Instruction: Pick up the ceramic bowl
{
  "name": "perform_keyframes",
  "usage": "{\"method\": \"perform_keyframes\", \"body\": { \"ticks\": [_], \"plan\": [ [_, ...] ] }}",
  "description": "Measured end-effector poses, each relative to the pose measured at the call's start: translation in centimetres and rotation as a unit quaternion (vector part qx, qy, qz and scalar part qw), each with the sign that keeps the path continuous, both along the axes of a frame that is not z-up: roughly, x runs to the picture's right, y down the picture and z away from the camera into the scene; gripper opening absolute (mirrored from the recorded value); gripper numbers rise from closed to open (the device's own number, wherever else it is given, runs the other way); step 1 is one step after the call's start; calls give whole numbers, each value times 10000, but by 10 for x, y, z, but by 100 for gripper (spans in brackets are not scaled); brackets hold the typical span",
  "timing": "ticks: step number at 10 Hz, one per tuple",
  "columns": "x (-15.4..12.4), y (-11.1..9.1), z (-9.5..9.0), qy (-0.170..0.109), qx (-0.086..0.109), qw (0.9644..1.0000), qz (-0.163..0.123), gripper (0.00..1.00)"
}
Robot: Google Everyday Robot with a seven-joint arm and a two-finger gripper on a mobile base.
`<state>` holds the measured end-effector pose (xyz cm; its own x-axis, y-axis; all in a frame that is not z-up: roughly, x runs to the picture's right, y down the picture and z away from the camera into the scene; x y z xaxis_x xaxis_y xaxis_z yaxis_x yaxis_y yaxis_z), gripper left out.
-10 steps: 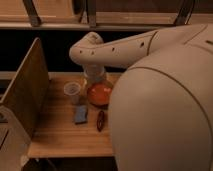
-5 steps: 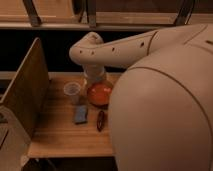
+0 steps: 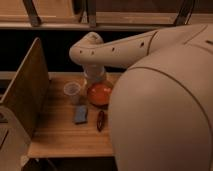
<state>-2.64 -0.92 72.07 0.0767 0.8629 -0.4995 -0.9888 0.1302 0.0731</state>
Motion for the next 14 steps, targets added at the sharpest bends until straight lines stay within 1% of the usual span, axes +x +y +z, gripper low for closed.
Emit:
{"method": "perform_keyframes", "body": {
  "ticks": [2, 3, 4, 5, 6, 7, 8, 9, 11, 13, 14],
  "plan": [
    [0, -2, 0, -12, 29, 10000, -4, 80],
    [-2, -9, 0, -89, 109, 9999, -7, 80],
    [-5, -24, 4, -282, 275, 9992, 45, 80],
    [-8, -40, 10, -527, 443, 9975, 179, 80],
    [-8, -57, 19, -811, 605, 9940, 415, 80],
    [5, -77, 43, -1237, 760, 9851, 922, 80],
    [15, -85, 52, -1390, 837, 9797, 1181, 80],
    [18, -87, 56, -1453, 863, 9773, 1274, 80],
    [15, -88, 56, -1479, 870, 9770, 1268, 80],
    [27, -82, 65, -1341, 780, 9794, 1293, 80],
    [35, -76, 73, -1229, 704, 9805, 1359, 80]
  ]
}}
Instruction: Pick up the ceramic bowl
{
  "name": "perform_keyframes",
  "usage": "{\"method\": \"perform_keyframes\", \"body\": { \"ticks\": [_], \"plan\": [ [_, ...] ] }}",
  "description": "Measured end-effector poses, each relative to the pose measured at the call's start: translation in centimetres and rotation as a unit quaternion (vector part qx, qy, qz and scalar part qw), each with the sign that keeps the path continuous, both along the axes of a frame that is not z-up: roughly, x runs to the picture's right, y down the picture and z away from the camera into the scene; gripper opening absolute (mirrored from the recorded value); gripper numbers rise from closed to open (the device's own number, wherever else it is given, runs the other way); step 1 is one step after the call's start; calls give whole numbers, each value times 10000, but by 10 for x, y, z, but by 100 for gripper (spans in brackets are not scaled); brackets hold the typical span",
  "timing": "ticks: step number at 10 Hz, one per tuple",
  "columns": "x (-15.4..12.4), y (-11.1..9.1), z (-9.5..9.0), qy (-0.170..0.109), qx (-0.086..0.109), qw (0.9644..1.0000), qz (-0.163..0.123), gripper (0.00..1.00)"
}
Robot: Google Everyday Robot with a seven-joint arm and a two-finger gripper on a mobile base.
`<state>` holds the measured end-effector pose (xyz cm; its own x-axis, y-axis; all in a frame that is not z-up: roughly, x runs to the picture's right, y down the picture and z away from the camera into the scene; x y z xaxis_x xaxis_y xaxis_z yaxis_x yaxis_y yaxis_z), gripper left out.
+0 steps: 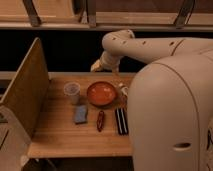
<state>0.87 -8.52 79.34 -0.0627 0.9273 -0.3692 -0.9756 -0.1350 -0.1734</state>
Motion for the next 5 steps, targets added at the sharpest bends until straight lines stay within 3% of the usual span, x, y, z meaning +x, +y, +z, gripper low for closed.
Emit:
{"method": "perform_keyframes", "body": {
  "ticks": [3, 5],
  "plan": [
    [26, 29, 31, 434, -509, 9973, 303, 80],
    [31, 52, 46, 562, -897, 9932, 476, 80]
  ]
}}
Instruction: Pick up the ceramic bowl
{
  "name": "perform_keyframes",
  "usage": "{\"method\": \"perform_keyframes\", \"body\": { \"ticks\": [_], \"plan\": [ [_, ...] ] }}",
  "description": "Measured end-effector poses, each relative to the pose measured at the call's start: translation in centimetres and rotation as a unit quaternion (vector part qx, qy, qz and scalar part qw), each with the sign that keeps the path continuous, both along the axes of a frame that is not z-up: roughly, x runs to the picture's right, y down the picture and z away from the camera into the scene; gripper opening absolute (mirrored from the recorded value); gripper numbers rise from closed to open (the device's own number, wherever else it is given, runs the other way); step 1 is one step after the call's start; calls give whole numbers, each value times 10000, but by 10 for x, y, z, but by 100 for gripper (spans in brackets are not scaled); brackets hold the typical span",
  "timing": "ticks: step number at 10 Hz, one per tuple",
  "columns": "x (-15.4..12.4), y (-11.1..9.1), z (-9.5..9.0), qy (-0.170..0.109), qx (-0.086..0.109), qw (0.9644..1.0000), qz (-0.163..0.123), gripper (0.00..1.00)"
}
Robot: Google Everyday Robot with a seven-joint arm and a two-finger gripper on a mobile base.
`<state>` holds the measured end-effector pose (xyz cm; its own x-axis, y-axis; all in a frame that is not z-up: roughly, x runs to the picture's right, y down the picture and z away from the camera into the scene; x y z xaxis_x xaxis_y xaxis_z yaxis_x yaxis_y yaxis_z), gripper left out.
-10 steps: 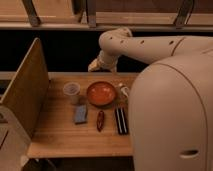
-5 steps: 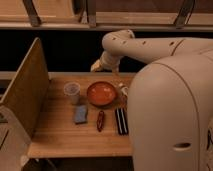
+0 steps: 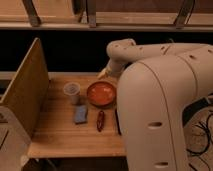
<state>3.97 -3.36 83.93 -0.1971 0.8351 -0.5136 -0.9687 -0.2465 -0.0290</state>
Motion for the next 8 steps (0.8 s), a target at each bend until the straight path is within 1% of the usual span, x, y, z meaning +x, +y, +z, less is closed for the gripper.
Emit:
{"method": "perform_keyframes", "body": {
  "ticks": [1, 2, 3, 4, 7, 8],
  "plan": [
    [3, 10, 5, 66, -178, 9998, 57, 80],
    [10, 25, 10, 219, -440, 9987, 106, 80],
    [19, 38, 13, 428, -701, 9965, 126, 80],
    [21, 42, 14, 485, -780, 9957, 126, 80],
    [21, 41, 14, 478, -757, 9959, 128, 80],
    [19, 42, 18, 435, -732, 9963, 95, 80]
  ]
}}
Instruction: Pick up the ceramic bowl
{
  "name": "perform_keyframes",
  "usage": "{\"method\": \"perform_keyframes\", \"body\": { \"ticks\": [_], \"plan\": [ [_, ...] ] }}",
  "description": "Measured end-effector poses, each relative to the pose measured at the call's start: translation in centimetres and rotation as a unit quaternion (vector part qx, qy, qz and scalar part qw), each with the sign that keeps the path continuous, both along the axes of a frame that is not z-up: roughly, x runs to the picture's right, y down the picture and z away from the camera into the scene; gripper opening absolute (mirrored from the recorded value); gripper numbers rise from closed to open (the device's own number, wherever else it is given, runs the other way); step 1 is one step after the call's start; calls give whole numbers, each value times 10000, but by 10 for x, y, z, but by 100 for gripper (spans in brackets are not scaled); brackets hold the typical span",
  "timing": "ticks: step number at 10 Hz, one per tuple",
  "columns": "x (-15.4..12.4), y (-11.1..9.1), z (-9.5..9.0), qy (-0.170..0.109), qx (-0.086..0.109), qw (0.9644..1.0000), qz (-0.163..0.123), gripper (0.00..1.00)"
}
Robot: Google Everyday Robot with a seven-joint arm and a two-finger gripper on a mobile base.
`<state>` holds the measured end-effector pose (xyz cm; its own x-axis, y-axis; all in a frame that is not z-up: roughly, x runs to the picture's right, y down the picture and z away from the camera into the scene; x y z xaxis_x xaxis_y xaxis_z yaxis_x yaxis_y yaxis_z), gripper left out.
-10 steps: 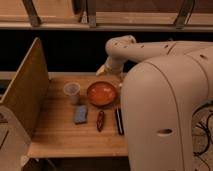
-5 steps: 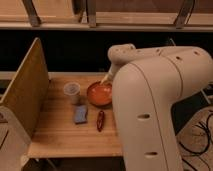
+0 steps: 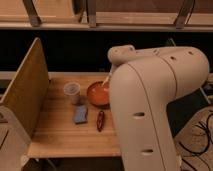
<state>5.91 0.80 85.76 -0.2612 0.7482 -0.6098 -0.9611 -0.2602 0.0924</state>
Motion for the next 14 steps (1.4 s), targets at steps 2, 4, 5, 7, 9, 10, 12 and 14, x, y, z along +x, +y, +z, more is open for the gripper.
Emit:
{"method": "perform_keyframes", "body": {
  "ticks": [2, 4, 5, 7, 9, 10, 12, 14],
  "plan": [
    [0, 13, 16, -44, -87, 9999, -125, 80],
    [2, 29, 32, 2, -244, 9995, -202, 80],
    [1, 39, 43, 22, -371, 9991, -197, 80],
    [-3, 50, 55, -5, -540, 9985, -98, 80],
    [-6, 61, 65, -51, -708, 9975, 29, 80],
    [-6, 64, 68, -61, -756, 9971, 60, 80],
    [-3, 73, 75, -52, -882, 9960, 102, 73],
    [0, 72, 78, -54, -857, 9963, 52, 57]
  ]
}}
